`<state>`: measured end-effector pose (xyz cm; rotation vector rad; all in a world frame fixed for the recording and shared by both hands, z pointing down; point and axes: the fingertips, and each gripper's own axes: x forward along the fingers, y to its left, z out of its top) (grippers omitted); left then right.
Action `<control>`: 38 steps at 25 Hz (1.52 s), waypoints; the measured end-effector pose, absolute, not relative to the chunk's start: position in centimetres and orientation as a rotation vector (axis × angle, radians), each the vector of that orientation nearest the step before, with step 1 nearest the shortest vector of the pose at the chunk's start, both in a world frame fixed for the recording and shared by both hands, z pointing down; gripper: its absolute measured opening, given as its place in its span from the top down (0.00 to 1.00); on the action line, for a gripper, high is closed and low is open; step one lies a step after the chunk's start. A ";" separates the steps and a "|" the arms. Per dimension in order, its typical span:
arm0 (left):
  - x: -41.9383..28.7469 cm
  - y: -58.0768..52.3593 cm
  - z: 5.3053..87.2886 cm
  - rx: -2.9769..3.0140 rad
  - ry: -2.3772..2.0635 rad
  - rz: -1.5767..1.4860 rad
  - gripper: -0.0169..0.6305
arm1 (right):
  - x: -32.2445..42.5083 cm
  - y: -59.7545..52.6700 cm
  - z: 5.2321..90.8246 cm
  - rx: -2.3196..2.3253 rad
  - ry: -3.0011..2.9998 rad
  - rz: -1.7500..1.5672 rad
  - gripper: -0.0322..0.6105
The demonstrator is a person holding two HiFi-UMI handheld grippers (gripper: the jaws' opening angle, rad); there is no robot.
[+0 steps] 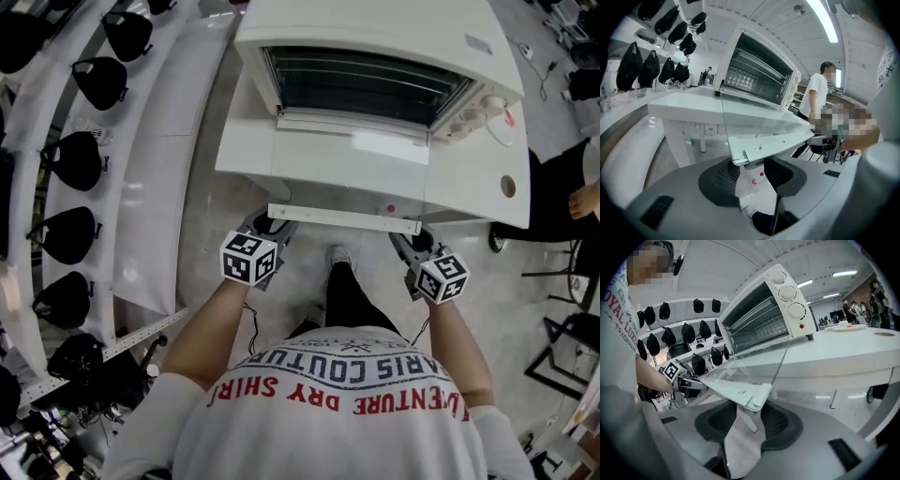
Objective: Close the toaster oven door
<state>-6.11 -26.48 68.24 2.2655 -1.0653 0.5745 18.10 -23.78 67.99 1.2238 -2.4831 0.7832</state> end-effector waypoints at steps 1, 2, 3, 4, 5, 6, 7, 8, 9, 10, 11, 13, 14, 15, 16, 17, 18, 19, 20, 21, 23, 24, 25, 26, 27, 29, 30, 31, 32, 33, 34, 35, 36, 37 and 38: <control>-6.0 -26.5 68.2 2.267 -1.059 0.573 0.71 | 18.2 -23.9 67.9 1.228 -2.480 0.776 0.69; -5.9 -26.5 68.1 2.270 -1.054 0.574 0.71 | 18.3 -23.9 67.9 1.233 -2.478 0.773 0.70; -6.0 -26.5 68.1 2.273 -1.050 0.577 0.71 | 18.3 -24.0 67.9 1.237 -2.477 0.776 0.71; -6.1 -26.4 68.1 2.274 -1.045 0.582 0.71 | 18.2 -23.9 68.0 1.241 -2.476 0.783 0.71; -6.2 -26.3 68.1 2.273 -1.041 0.586 0.71 | 18.1 -23.7 68.0 1.242 -2.474 0.790 0.72; -6.2 -26.2 68.0 2.272 -1.037 0.583 0.71 | 18.1 -23.6 68.0 1.241 -2.472 0.793 0.72; -6.2 -26.2 67.9 2.270 -1.035 0.574 0.71 | 18.2 -23.6 67.9 1.237 -2.469 0.791 0.73; -6.1 -26.2 67.8 2.269 -1.034 0.561 0.72 | 18.3 -23.6 67.7 1.233 -2.468 0.787 0.74; -6.1 -26.2 67.6 2.267 -1.034 0.551 0.72 | 18.4 -23.6 67.5 1.231 -2.467 0.786 0.74; -6.1 -26.2 67.4 2.266 -1.034 0.547 0.72 | 18.4 -23.6 67.4 1.231 -2.467 0.788 0.74; -6.2 -26.1 67.3 2.265 -1.036 0.551 0.72 | 18.3 -23.6 67.3 1.236 -2.467 0.794 0.74; -6.3 -26.2 67.0 2.263 -1.040 0.571 0.72 | 18.3 -23.6 66.9 1.255 -2.469 0.811 0.74; -6.3 -26.1 66.8 2.261 -1.041 0.578 0.72 | 18.3 -23.6 66.7 1.266 -2.470 0.822 0.74; -6.3 -26.1 66.6 2.258 -1.041 0.581 0.72 | 18.3 -23.5 66.5 1.275 -2.470 0.831 0.74; -6.2 -26.0 66.4 2.257 -1.039 0.580 0.72 | 18.4 -23.4 66.3 1.283 -2.471 0.837 0.74; -6.2 -25.9 66.2 2.256 -1.038 0.577 0.72 | 18.4 -23.3 66.1 1.289 -2.473 0.842 0.74; -6.2 -26.0 66.0 2.256 -1.038 0.573 0.72 | 18.5 -23.3 65.9 1.295 -2.473 0.846 0.74; -6.2 -26.0 65.9 2.254 -1.039 0.569 0.72 | 18.4 -23.4 65.8 1.301 -2.472 0.852 0.74; -6.3 -26.1 65.8 2.250 -1.042 0.566 0.72 | 18.4 -23.5 65.7 1.307 -2.469 0.859 0.74; -6.3 -26.1 65.7 2.245 -1.045 0.564 0.72 | 18.4 -23.5 65.6 1.312 -2.465 0.868 0.74; -6.4 -25.9 65.4 2.238 -1.049 0.558 0.72 | 18.3 -23.3 65.3 1.320 -2.459 0.881 0.74; -6.4 -25.8 65.1 2.237 -1.048 0.551 0.72 | 18.3 -23.2 65.1 1.325 -2.459 0.885 0.74; -6.4 -25.8 64.8 2.239 -1.047 0.544 0.72 | 18.4 -23.1 64.7 1.332 -2.460 0.889 0.74; -6.4 -25.7 64.4 2.243 -1.047 0.538 0.72 | 18.4 -23.1 64.4 1.341 -2.461 0.892 0.74; -6.3 -25.7 64.1 2.247 -1.047 0.535 0.72 | 18.5 -23.1 64.0 1.352 -2.463 0.896 0.74; -6.3 -25.6 63.5 2.248 -1.048 0.529 0.72 | 18.6 -23.0 63.4 1.372 -2.465 0.898 0.74; -6.2 -25.6 63.2 2.246 -1.048 0.526 0.72 | 18.6 -22.9 63.1 1.380 -2.465 0.897 0.74; -6.2 -25.5 63.0 2.246 -1.048 0.523 0.72 | 18.6 -22.8 62.8 1.389 -2.466 0.893 0.74; -6.3 -25.5 62.7 2.248 -1.047 0.520 0.72 | 18.6 -22.7 62.6 1.398 -2.466 0.886 0.74; -6.3 -25.5 62.4 2.251 -1.048 0.516 0.72 | 18.6 -22.7 62.3 1.409 -2.466 0.878 0.74; -6.3 -25.5 62.1 2.253 -1.049 0.510 0.72 | 18.6 -22.7 62.0 1.419 -2.468 0.872 0.74; -6.3 -25.5 61.8 2.254 -1.050 0.505 0.72 | 18.7 -22.7 61.7 1.428 -2.470 0.868 0.74; -6.3 -25.5 61.5 2.254 -1.052 0.504 0.71 | 18.7 -22.7 61.4 1.436 -2.473 0.866 0.74; -6.3 -25.5 61.3 2.255 -1.053 0.505 0.71 | 18.7 -22.7 61.1 1.443 -2.475 0.863 0.74; -6.3 -25.4 61.0 2.257 -1.054 0.506 0.71 | 18.7 -22.6 60.8 1.450 -2.476 0.858 0.74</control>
